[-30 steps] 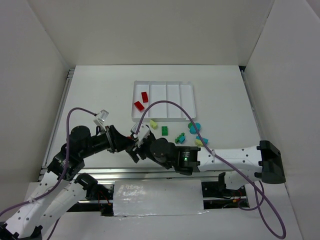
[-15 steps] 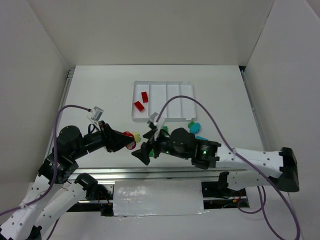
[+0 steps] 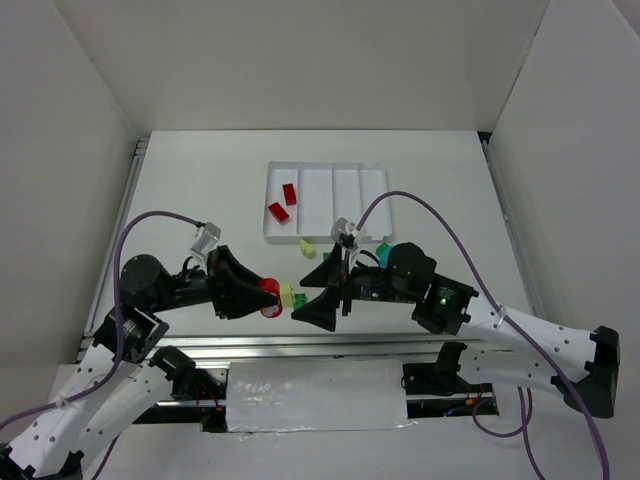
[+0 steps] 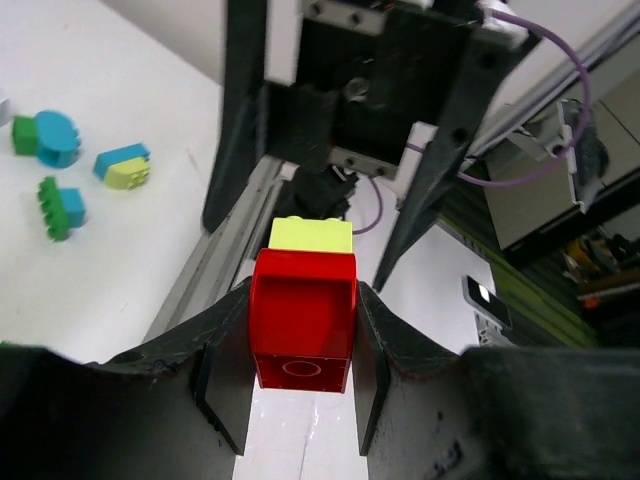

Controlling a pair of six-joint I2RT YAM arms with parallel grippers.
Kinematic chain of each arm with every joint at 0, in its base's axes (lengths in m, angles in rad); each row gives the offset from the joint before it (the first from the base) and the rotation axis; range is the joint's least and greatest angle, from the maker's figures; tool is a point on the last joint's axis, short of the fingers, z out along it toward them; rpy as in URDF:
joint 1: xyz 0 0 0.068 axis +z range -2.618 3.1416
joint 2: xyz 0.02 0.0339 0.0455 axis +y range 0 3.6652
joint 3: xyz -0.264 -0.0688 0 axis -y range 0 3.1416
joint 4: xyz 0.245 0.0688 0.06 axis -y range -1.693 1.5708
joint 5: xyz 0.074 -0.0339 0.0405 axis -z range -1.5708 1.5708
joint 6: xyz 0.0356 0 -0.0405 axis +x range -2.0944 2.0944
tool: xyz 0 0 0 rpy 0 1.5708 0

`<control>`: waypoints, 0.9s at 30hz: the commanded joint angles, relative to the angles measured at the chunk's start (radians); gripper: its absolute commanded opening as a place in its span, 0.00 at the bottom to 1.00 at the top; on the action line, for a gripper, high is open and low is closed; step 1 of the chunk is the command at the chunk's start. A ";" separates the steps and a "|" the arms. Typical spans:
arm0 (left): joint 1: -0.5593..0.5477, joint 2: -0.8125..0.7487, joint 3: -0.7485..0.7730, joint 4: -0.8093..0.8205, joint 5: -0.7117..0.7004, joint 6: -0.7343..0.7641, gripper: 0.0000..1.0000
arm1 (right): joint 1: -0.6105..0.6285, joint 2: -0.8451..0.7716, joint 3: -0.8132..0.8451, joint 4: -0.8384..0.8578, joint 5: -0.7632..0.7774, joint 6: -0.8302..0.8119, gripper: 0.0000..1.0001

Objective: Sort the legos into containers by color

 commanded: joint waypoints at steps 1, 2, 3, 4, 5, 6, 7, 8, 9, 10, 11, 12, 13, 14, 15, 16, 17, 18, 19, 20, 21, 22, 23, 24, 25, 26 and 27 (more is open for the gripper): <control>-0.003 -0.004 0.001 0.171 0.113 -0.034 0.00 | -0.002 0.029 0.020 0.103 -0.129 0.051 0.95; -0.003 0.002 0.001 0.182 0.120 -0.042 0.00 | -0.002 0.037 0.022 0.119 -0.156 0.058 0.95; -0.003 0.009 -0.001 0.190 0.126 -0.047 0.00 | -0.002 0.047 0.022 0.136 -0.167 0.064 0.95; -0.005 0.010 -0.005 0.196 0.129 -0.059 0.00 | -0.002 0.052 0.027 0.153 -0.172 0.067 0.92; -0.005 0.012 -0.010 0.217 0.133 -0.066 0.00 | -0.002 0.057 0.027 0.160 -0.172 0.070 0.91; -0.005 0.016 -0.012 0.224 0.143 -0.071 0.00 | -0.002 0.060 0.024 0.170 -0.173 0.074 0.89; -0.005 0.018 -0.013 0.228 0.146 -0.074 0.00 | -0.001 0.063 0.022 0.191 -0.175 0.077 0.86; -0.005 0.019 -0.015 0.233 0.149 -0.076 0.00 | -0.002 0.063 0.022 0.196 -0.177 0.075 0.85; -0.005 0.022 -0.016 0.231 0.152 -0.076 0.00 | -0.004 0.067 0.025 0.197 -0.183 0.077 0.85; -0.005 0.024 -0.012 0.227 0.152 -0.071 0.00 | -0.002 0.069 0.030 0.200 -0.187 0.077 0.84; -0.005 0.026 -0.010 0.225 0.155 -0.068 0.00 | -0.002 0.069 0.030 0.206 -0.193 0.077 0.83; -0.005 0.026 -0.009 0.227 0.161 -0.068 0.00 | -0.002 0.069 0.031 0.211 -0.195 0.080 0.81; -0.005 0.029 -0.007 0.224 0.164 -0.062 0.00 | -0.002 0.070 0.036 0.210 -0.193 0.080 0.81; -0.005 0.029 -0.005 0.219 0.164 -0.059 0.00 | -0.002 0.069 0.039 0.210 -0.193 0.080 0.80; -0.005 0.029 -0.005 0.214 0.163 -0.057 0.00 | -0.002 0.072 0.043 0.210 -0.190 0.080 0.74; -0.005 0.029 -0.005 0.211 0.161 -0.054 0.00 | -0.002 0.072 0.048 0.207 -0.189 0.080 0.70; -0.005 0.027 -0.007 0.211 0.164 -0.054 0.00 | -0.002 0.074 0.050 0.207 -0.189 0.077 0.65; -0.005 0.029 -0.009 0.211 0.164 -0.054 0.00 | -0.002 0.078 0.053 0.207 -0.189 0.077 0.58; -0.005 0.030 -0.010 0.211 0.164 -0.053 0.00 | -0.002 0.080 0.056 0.208 -0.186 0.078 0.58; -0.005 0.030 -0.012 0.211 0.167 -0.053 0.00 | -0.002 0.086 0.057 0.208 -0.186 0.080 0.56; -0.005 0.032 -0.012 0.211 0.166 -0.053 0.00 | -0.002 0.090 0.062 0.205 -0.184 0.078 0.49; -0.005 0.033 -0.012 0.208 0.166 -0.050 0.00 | -0.002 0.092 0.066 0.207 -0.186 0.077 0.44; -0.005 0.039 -0.012 0.207 0.167 -0.047 0.00 | -0.004 0.095 0.068 0.210 -0.183 0.077 0.33; -0.005 0.041 -0.013 0.205 0.170 -0.047 0.00 | -0.002 0.100 0.069 0.211 -0.177 0.078 0.20; -0.005 0.044 -0.013 0.204 0.172 -0.044 0.00 | -0.002 0.101 0.070 0.210 -0.170 0.077 0.20; -0.005 0.050 -0.012 0.201 0.172 -0.042 0.00 | -0.002 0.104 0.073 0.207 -0.166 0.072 0.14; -0.005 0.053 -0.013 0.199 0.173 -0.039 0.00 | -0.004 0.110 0.077 0.196 -0.164 0.067 0.00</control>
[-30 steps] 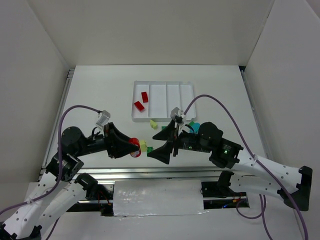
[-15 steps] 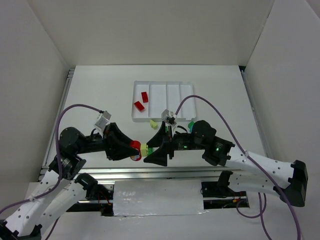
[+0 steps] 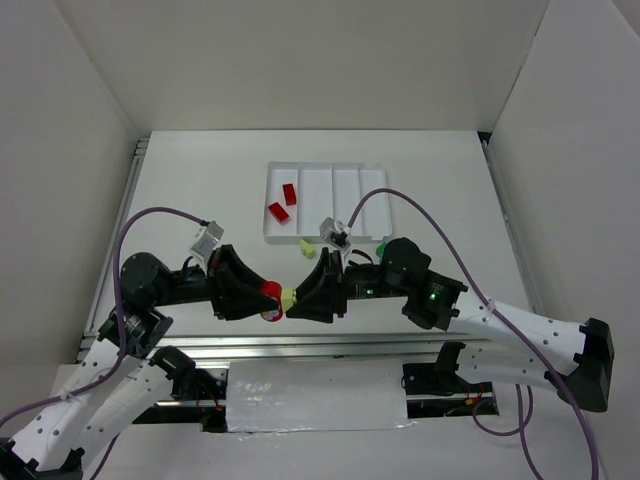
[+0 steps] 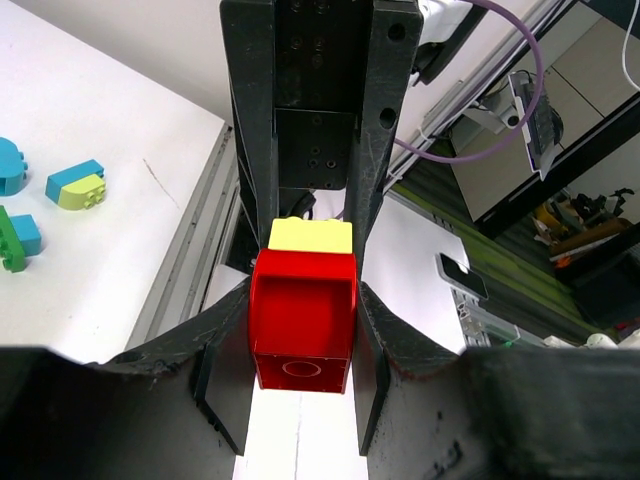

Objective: Sort the legos into containers by color

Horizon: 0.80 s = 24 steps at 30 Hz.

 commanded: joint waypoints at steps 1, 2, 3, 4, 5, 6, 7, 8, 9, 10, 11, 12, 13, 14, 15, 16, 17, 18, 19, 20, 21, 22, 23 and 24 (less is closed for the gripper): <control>-0.006 0.020 0.003 0.042 0.031 0.008 0.00 | -0.004 0.024 0.058 0.043 0.026 -0.045 0.00; -0.006 0.020 0.003 0.033 0.029 0.014 0.00 | -0.004 0.021 0.058 0.031 0.014 -0.068 0.00; -0.006 0.020 0.009 0.027 0.022 0.026 0.00 | -0.008 0.016 0.040 0.014 0.013 -0.094 0.00; -0.006 0.022 0.012 0.016 0.013 0.031 0.00 | -0.027 0.009 0.023 0.014 0.016 -0.120 0.00; -0.006 0.025 0.027 -0.010 0.000 0.038 0.00 | -0.047 -0.008 0.007 0.019 -0.010 -0.125 0.00; -0.006 0.034 0.033 -0.015 0.003 0.054 0.00 | -0.095 -0.021 -0.029 0.026 -0.038 -0.130 0.00; -0.006 0.038 0.036 -0.018 0.011 0.057 0.00 | -0.096 -0.033 -0.049 0.037 -0.067 -0.122 0.00; -0.006 0.046 0.048 -0.036 0.008 0.061 0.00 | -0.155 -0.068 -0.069 0.046 -0.107 -0.115 0.00; -0.006 0.054 0.056 -0.044 0.014 0.083 0.00 | -0.185 -0.091 -0.102 0.055 -0.121 -0.106 0.00; -0.006 0.066 0.058 -0.047 0.013 0.086 0.00 | -0.211 -0.109 -0.118 0.055 -0.125 -0.101 0.00; -0.006 0.074 0.067 -0.052 0.005 0.086 0.00 | -0.249 -0.146 -0.126 0.045 -0.119 -0.102 0.00; -0.005 0.081 0.075 -0.070 -0.001 0.103 0.00 | -0.269 -0.162 -0.138 0.019 -0.116 -0.108 0.00; -0.005 0.100 0.079 -0.070 -0.004 0.104 0.00 | -0.286 -0.176 -0.144 0.008 -0.113 -0.110 0.00; -0.003 0.110 0.091 -0.076 -0.015 0.106 0.00 | -0.319 -0.198 -0.149 -0.006 -0.109 -0.112 0.00; -0.002 0.121 0.099 -0.085 -0.018 0.116 0.00 | -0.333 -0.212 -0.167 -0.012 -0.118 -0.109 0.00; -0.002 0.146 0.105 -0.082 -0.015 0.120 0.00 | -0.346 -0.222 -0.178 -0.012 -0.118 -0.104 0.00; -0.002 0.161 0.139 -0.105 -0.077 0.132 0.00 | -0.353 -0.240 -0.184 -0.018 -0.099 -0.104 0.00; -0.002 0.178 0.177 -0.172 -0.149 0.200 0.00 | -0.360 -0.246 -0.185 -0.062 -0.066 -0.110 0.00; -0.003 0.227 0.209 -0.300 -0.224 0.225 0.00 | -0.360 -0.255 -0.182 -0.092 0.048 -0.109 0.00; 0.000 0.257 0.273 -0.347 -0.415 0.244 0.00 | -0.357 -0.257 -0.181 -0.139 0.116 -0.099 0.00; 0.000 0.294 0.307 -0.395 -0.511 0.259 0.00 | -0.358 -0.261 -0.178 -0.170 0.184 -0.077 0.00; 0.000 0.383 0.340 -0.456 -0.594 0.270 0.00 | -0.358 -0.265 -0.172 -0.196 0.295 -0.063 0.00; 0.001 0.435 0.401 -0.475 -0.712 0.279 0.00 | -0.358 -0.268 -0.167 -0.214 0.337 -0.049 0.00; 0.010 0.481 0.427 -0.478 -0.768 0.290 0.00 | -0.358 -0.269 -0.158 -0.265 0.367 -0.021 0.00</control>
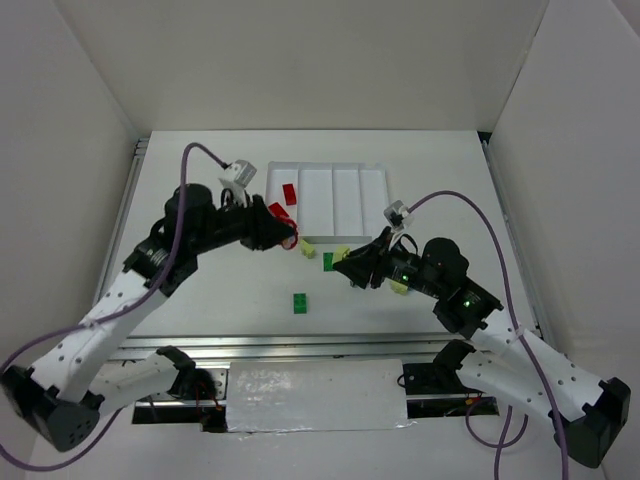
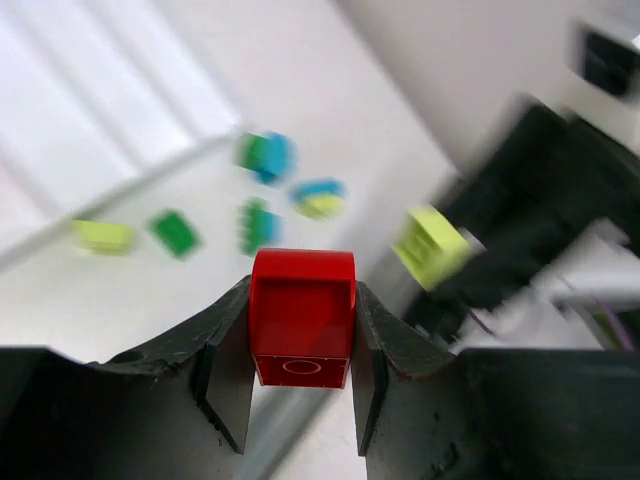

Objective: Sort the legos into containers by color

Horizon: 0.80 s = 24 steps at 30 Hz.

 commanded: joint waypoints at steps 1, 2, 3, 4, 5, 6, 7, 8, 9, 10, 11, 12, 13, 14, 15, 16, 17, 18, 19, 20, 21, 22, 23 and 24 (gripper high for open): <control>0.015 0.223 0.122 -0.121 -0.412 0.079 0.00 | -0.006 -0.018 0.023 -0.135 0.236 0.058 0.00; 0.027 0.284 0.194 -0.140 -0.463 0.082 0.00 | -0.005 -0.023 0.024 -0.146 0.247 0.064 0.00; 0.029 0.411 0.237 -0.151 -0.553 0.099 0.00 | -0.005 -0.035 0.026 -0.166 0.246 0.072 0.00; 0.030 0.470 0.278 -0.161 -0.601 0.108 0.00 | -0.005 -0.046 0.026 -0.175 0.247 0.077 0.00; 0.036 0.533 0.352 -0.141 -0.635 0.140 0.00 | -0.002 -0.056 0.021 -0.189 0.243 0.081 0.00; 0.043 0.652 0.392 -0.130 -0.693 0.148 0.00 | -0.003 -0.070 0.018 -0.194 0.240 0.089 0.00; 0.055 0.712 0.490 -0.133 -0.706 0.151 0.00 | -0.005 -0.096 0.015 -0.198 0.238 0.094 0.00; 0.084 0.777 0.542 -0.162 -0.711 0.148 0.00 | -0.002 -0.109 0.010 -0.212 0.232 0.100 0.00; 0.098 0.897 0.600 -0.179 -0.738 0.136 0.00 | -0.002 -0.121 0.007 -0.218 0.227 0.101 0.00; 0.121 0.952 0.709 -0.200 -0.752 0.128 0.00 | 0.003 -0.144 0.004 -0.224 0.224 0.101 0.00; 0.132 1.048 0.752 -0.219 -0.778 0.130 0.00 | 0.004 -0.153 0.000 -0.240 0.227 0.098 0.00; 0.138 1.093 0.800 -0.237 -0.796 0.127 0.00 | 0.004 -0.170 -0.003 -0.246 0.229 0.100 0.00; 0.148 1.157 0.875 -0.254 -0.809 0.130 0.00 | 0.006 -0.179 -0.009 -0.257 0.224 0.098 0.00; 0.153 1.158 0.898 -0.256 -0.819 0.131 0.00 | 0.006 -0.182 -0.014 -0.260 0.223 0.095 0.00; 0.159 1.202 0.920 -0.251 -0.812 0.133 0.00 | 0.010 -0.191 -0.017 -0.266 0.221 0.097 0.00; 0.167 1.219 0.943 -0.245 -0.798 0.137 0.00 | 0.010 -0.195 -0.020 -0.269 0.221 0.095 0.00; 0.181 1.240 0.963 -0.248 -0.795 0.136 0.00 | 0.010 -0.196 -0.025 -0.274 0.220 0.094 0.00; 0.187 1.282 0.981 -0.266 -0.795 0.133 0.00 | 0.012 -0.196 -0.026 -0.278 0.215 0.091 0.00; 0.199 1.299 1.007 -0.266 -0.755 0.134 0.00 | 0.010 -0.195 -0.028 -0.278 0.211 0.091 0.00; 0.204 1.326 1.014 -0.263 -0.735 0.139 0.00 | 0.012 -0.195 -0.033 -0.274 0.206 0.088 0.00; 0.207 1.333 1.015 -0.248 -0.712 0.143 0.01 | 0.014 -0.189 -0.034 -0.274 0.201 0.086 0.00; 0.210 1.334 1.003 -0.233 -0.667 0.149 0.02 | 0.010 -0.185 -0.034 -0.271 0.197 0.083 0.00; 0.210 1.331 0.988 -0.214 -0.659 0.151 0.05 | 0.012 -0.181 -0.033 -0.272 0.195 0.078 0.00; 0.210 1.321 0.969 -0.193 -0.649 0.153 0.08 | 0.010 -0.172 -0.031 -0.274 0.194 0.075 0.00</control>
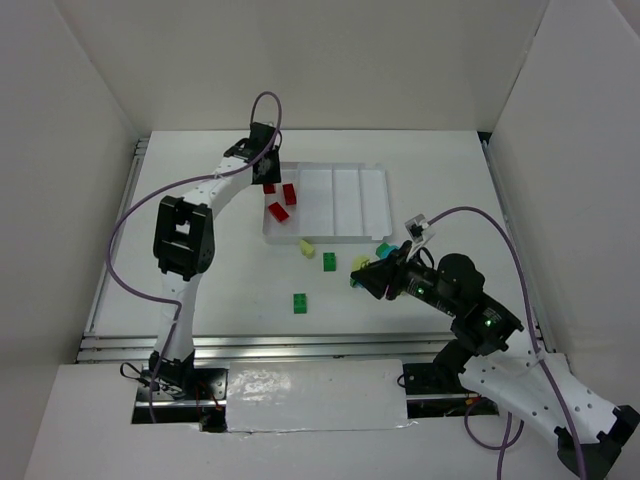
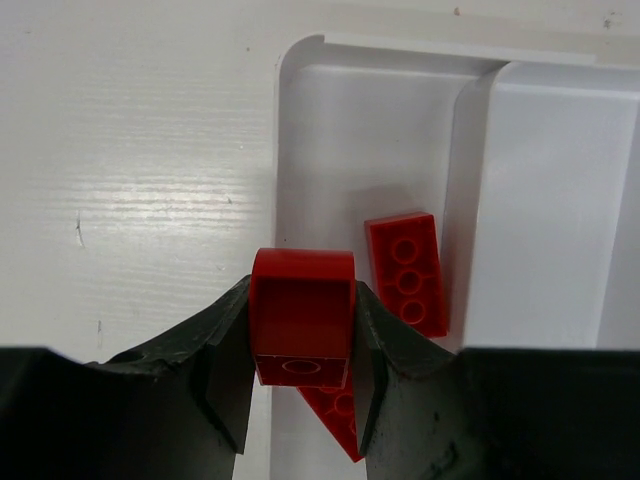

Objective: Sort the legos into containers by color

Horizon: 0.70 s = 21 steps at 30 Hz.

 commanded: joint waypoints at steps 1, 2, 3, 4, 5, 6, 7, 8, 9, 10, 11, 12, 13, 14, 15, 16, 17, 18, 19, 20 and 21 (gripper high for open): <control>0.000 -0.009 -0.023 0.086 0.077 0.034 0.13 | 0.005 0.016 0.000 0.003 -0.013 -0.018 0.00; 0.002 -0.006 -0.026 0.089 0.098 0.034 0.16 | 0.009 0.021 0.000 0.005 -0.013 -0.021 0.00; 0.003 -0.002 -0.023 0.091 0.106 0.034 0.18 | 0.007 0.022 -0.002 0.008 -0.013 -0.021 0.00; 0.008 0.003 -0.011 0.082 0.112 0.034 0.23 | 0.007 0.025 -0.003 0.013 -0.013 -0.021 0.00; 0.011 0.009 -0.006 0.080 0.122 0.034 0.27 | 0.007 0.028 -0.005 0.016 -0.015 -0.021 0.00; 0.014 0.015 -0.004 0.082 0.140 0.035 0.32 | 0.007 0.037 -0.006 0.020 -0.015 -0.021 0.00; 0.017 0.015 -0.004 0.086 0.158 0.037 0.40 | 0.009 0.045 -0.011 0.025 -0.017 -0.021 0.00; 0.017 0.015 -0.006 0.089 0.158 0.032 0.44 | 0.007 0.053 -0.011 0.034 -0.017 -0.020 0.00; 0.017 0.014 -0.009 0.089 0.154 0.029 0.49 | 0.006 0.071 -0.012 0.039 -0.018 -0.020 0.00; 0.018 0.014 -0.009 0.088 0.149 0.023 0.57 | 0.009 0.080 -0.012 0.043 -0.023 -0.018 0.00; 0.020 0.017 -0.006 0.077 0.142 0.017 0.60 | 0.006 0.088 -0.014 0.054 -0.032 -0.015 0.00; 0.020 0.018 -0.004 0.072 0.126 0.013 0.63 | 0.009 0.096 -0.015 0.062 -0.038 -0.015 0.00; 0.022 0.020 -0.001 0.066 0.117 0.005 0.68 | 0.007 0.099 -0.018 0.068 -0.041 -0.012 0.00; 0.023 0.020 -0.001 0.059 0.103 0.003 0.69 | 0.006 0.100 -0.020 0.077 -0.043 -0.011 0.00; 0.023 0.020 0.000 0.045 0.067 0.000 0.70 | 0.009 0.105 -0.020 0.080 -0.040 -0.009 0.00; 0.023 0.018 0.002 0.039 0.060 0.000 0.72 | 0.007 0.110 -0.017 0.079 -0.036 -0.011 0.00; 0.023 0.015 0.002 0.037 0.065 0.005 0.73 | 0.009 0.113 -0.017 0.079 -0.035 -0.011 0.00; 0.025 0.011 0.002 0.033 0.071 0.005 0.76 | 0.007 0.122 -0.015 0.082 -0.033 -0.011 0.00; 0.025 0.006 0.006 0.023 0.073 -0.001 0.79 | 0.006 0.126 -0.015 0.085 -0.027 -0.005 0.00; 0.023 -0.017 -0.006 0.023 0.077 -0.006 0.79 | 0.007 0.151 -0.012 0.085 0.005 0.000 0.00; 0.025 -0.040 -0.020 0.023 0.088 -0.010 0.80 | 0.007 0.171 -0.006 0.083 0.005 0.006 0.00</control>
